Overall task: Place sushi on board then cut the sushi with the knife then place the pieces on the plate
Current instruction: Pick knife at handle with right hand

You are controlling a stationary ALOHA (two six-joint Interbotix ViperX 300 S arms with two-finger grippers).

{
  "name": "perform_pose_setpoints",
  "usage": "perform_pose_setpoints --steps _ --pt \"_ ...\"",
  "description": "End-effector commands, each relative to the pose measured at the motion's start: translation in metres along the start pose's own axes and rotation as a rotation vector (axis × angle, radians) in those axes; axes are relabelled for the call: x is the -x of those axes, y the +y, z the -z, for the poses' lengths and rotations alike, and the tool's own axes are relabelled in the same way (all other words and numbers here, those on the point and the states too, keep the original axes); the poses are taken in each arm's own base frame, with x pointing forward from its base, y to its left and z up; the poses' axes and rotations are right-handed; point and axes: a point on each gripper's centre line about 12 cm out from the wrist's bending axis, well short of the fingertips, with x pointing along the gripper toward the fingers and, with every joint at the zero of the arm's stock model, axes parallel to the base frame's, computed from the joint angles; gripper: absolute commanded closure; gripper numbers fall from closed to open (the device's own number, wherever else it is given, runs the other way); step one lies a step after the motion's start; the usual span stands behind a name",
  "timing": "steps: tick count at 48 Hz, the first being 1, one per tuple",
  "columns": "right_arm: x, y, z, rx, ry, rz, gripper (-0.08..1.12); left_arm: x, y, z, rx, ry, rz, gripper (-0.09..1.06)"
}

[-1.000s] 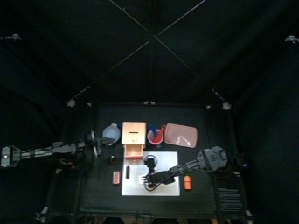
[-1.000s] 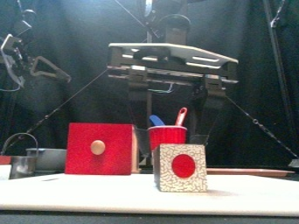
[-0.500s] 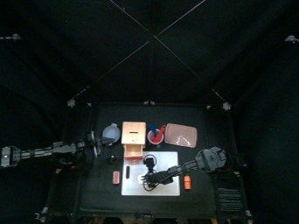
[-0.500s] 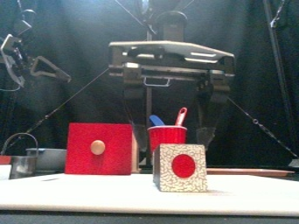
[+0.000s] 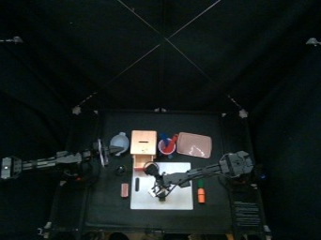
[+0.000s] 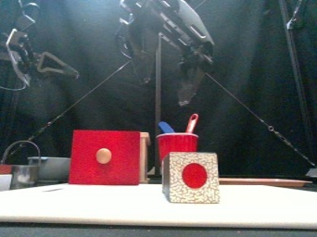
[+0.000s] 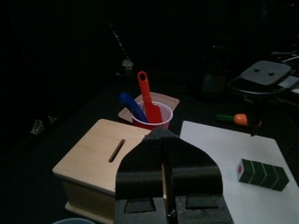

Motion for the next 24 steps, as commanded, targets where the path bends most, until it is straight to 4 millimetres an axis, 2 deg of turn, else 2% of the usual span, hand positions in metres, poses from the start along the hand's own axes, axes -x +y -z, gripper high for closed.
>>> perform_pose_setpoints --steps 1,10,14,20,24 --pt "0.034 -0.005 -0.012 0.162 -0.059 -0.057 0.03 -0.005 0.0 -0.019 -0.001 -0.048 -0.002 0.9" --pt "0.033 -0.025 -0.017 0.367 -0.016 -0.023 0.03 -0.007 0.0 -0.031 0.021 -0.077 -0.004 0.89" --pt "0.04 -0.036 -0.015 0.416 -0.016 -0.004 0.03 -0.008 0.001 -0.036 0.049 -0.097 -0.012 0.89" --pt "0.049 -0.054 -0.008 0.434 -0.027 0.007 0.03 -0.008 0.002 -0.041 0.078 -0.123 -0.021 0.89" --pt "0.056 -0.072 -0.002 0.417 -0.071 0.009 0.03 -0.008 0.002 -0.042 0.084 -0.126 -0.019 0.89"
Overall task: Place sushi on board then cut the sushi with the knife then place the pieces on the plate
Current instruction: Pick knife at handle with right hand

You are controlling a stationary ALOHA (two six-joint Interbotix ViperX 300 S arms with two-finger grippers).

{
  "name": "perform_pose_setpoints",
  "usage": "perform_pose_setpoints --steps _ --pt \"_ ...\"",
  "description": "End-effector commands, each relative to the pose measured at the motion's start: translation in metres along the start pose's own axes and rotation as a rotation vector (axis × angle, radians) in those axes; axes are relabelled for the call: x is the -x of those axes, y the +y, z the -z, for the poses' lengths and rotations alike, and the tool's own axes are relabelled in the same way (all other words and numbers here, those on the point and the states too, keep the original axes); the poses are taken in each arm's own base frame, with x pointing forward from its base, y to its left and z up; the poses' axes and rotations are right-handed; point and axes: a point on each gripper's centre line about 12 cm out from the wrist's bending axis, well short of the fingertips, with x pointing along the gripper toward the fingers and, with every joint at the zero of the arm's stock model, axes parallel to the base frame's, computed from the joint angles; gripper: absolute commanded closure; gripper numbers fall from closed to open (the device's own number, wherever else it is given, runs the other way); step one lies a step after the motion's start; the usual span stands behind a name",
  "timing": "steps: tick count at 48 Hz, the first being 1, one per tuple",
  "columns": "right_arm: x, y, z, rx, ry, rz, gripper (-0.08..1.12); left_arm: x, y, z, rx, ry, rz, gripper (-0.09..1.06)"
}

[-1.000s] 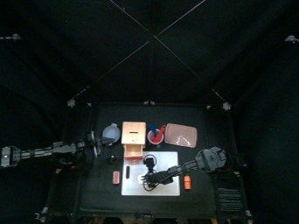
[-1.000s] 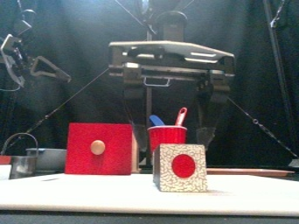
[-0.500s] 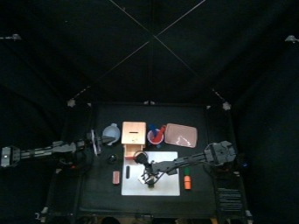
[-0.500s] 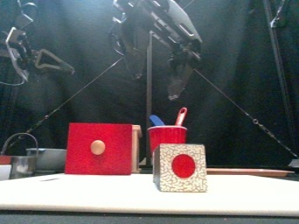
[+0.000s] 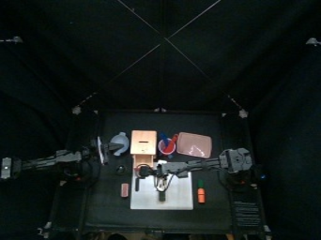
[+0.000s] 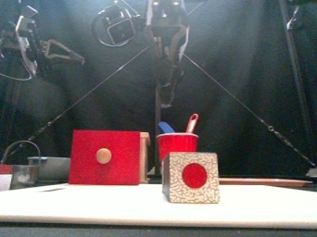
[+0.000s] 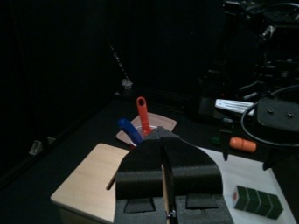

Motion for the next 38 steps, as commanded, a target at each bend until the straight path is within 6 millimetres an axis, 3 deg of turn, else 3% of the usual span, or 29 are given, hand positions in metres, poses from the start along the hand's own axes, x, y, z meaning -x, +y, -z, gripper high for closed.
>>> perform_pose_setpoints --steps 1,9,19,38 --pt "0.036 -0.021 0.016 -0.031 -0.114 0.005 0.04 -0.004 -0.001 -0.013 0.008 -0.04 0.001 0.89" --pt "0.055 -0.058 0.05 -0.121 -0.183 0.021 0.03 -0.004 -0.001 -0.014 0.024 -0.04 -0.005 0.89" --pt "0.057 -0.104 0.088 -0.263 -0.165 0.038 0.03 -0.005 0.0 -0.015 0.03 -0.044 -0.008 0.89" --pt "0.061 -0.187 0.102 -0.436 -0.168 0.048 0.04 -0.01 0.002 -0.009 0.045 -0.013 -0.022 0.89"
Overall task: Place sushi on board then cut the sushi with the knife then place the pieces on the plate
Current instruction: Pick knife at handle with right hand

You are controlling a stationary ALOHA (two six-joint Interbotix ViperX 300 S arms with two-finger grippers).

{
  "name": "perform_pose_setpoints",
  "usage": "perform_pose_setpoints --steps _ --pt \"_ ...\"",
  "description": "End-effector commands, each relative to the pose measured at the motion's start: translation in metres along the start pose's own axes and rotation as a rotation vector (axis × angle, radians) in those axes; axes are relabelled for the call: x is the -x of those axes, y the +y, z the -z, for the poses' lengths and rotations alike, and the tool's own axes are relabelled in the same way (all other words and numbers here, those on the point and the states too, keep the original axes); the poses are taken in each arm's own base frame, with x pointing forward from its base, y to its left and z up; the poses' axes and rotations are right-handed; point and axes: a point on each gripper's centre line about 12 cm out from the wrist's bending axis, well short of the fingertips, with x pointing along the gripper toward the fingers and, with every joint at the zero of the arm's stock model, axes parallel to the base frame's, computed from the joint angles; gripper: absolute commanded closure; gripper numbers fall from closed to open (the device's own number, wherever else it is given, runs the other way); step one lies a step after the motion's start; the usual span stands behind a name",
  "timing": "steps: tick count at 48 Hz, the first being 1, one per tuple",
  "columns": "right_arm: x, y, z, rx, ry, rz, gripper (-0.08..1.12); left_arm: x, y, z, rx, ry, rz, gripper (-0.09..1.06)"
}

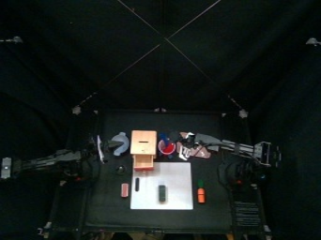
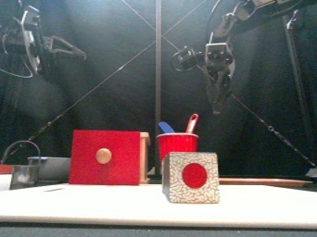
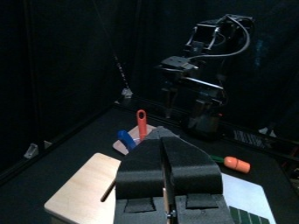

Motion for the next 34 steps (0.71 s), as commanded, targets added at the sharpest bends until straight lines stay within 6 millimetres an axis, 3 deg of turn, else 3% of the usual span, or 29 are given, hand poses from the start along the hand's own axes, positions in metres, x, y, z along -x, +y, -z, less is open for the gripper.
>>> perform_pose_setpoints --steps 1,12,24,34 --pt "0.009 -0.02 -0.014 -0.049 -0.033 -0.044 0.04 -0.006 0.0 -0.008 0.004 -0.015 -0.007 0.89" --pt "-0.006 -0.045 -0.038 -0.11 0.012 -0.186 0.04 -0.009 0.002 -0.006 0.013 -0.025 -0.021 0.89" --pt "-0.016 -0.052 -0.068 -0.076 0.077 -0.219 0.04 -0.008 0.004 -0.002 0.015 -0.02 -0.026 0.89" --pt "-0.03 -0.054 -0.078 -0.077 0.116 -0.228 0.04 -0.005 0.007 0.004 0.025 -0.004 -0.038 0.89"
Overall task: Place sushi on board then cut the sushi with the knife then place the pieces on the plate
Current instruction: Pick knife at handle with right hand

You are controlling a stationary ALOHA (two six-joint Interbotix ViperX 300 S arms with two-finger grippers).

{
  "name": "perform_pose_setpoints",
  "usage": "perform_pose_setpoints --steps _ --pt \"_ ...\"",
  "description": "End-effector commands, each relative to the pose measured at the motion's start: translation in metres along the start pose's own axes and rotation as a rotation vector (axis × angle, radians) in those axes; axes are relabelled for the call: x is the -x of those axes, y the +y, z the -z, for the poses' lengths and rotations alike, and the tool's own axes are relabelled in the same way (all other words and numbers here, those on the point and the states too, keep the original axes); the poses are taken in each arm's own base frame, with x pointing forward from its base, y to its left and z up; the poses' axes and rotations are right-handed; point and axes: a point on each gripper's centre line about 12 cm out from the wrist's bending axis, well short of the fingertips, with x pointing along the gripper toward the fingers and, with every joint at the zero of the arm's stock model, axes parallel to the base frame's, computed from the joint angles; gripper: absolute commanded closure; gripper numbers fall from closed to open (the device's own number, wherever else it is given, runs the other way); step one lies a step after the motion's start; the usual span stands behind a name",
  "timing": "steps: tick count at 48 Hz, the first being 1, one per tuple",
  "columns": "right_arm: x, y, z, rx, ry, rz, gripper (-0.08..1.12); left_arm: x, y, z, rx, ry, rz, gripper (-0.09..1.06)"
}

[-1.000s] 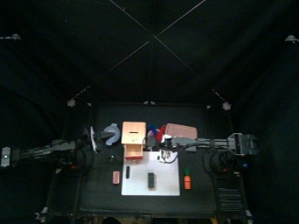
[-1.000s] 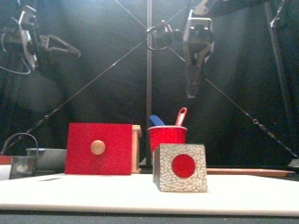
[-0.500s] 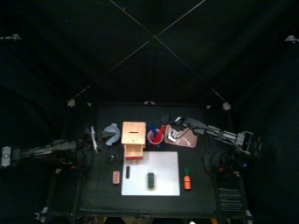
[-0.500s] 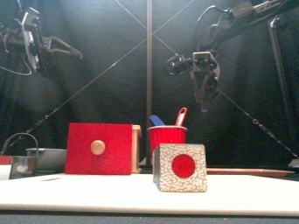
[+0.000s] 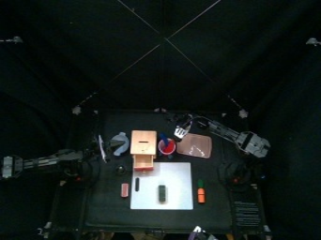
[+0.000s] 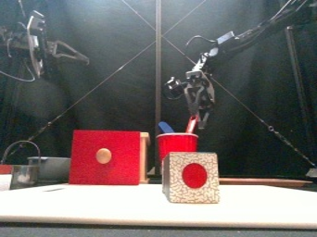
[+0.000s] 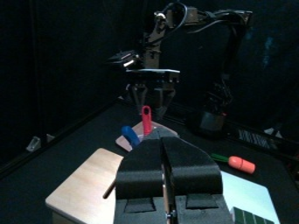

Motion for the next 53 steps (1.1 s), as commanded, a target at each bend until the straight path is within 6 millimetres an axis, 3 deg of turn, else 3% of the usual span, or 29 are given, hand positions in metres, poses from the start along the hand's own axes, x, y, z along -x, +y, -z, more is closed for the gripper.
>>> perform_pose_setpoints --steps 1,23,42,48,53 --pt "0.011 0.003 -0.009 0.01 -0.029 -0.002 0.04 -0.001 0.001 -0.003 0.002 -0.012 -0.009 0.89" --pt "0.001 0.006 -0.01 0.0 0.024 -0.011 0.09 0.0 0.007 -0.002 -0.006 -0.013 -0.037 0.89" --pt "-0.001 0.008 -0.013 -0.015 0.038 -0.024 0.51 0.0 0.008 0.0 -0.005 -0.008 -0.042 0.89" --pt "0.005 0.02 -0.007 -0.009 0.061 -0.061 0.66 0.0 0.008 0.0 -0.002 -0.009 -0.041 0.89" --pt "0.011 0.03 -0.006 0.007 0.049 -0.08 0.71 0.0 0.009 0.0 -0.004 -0.009 -0.043 0.89"
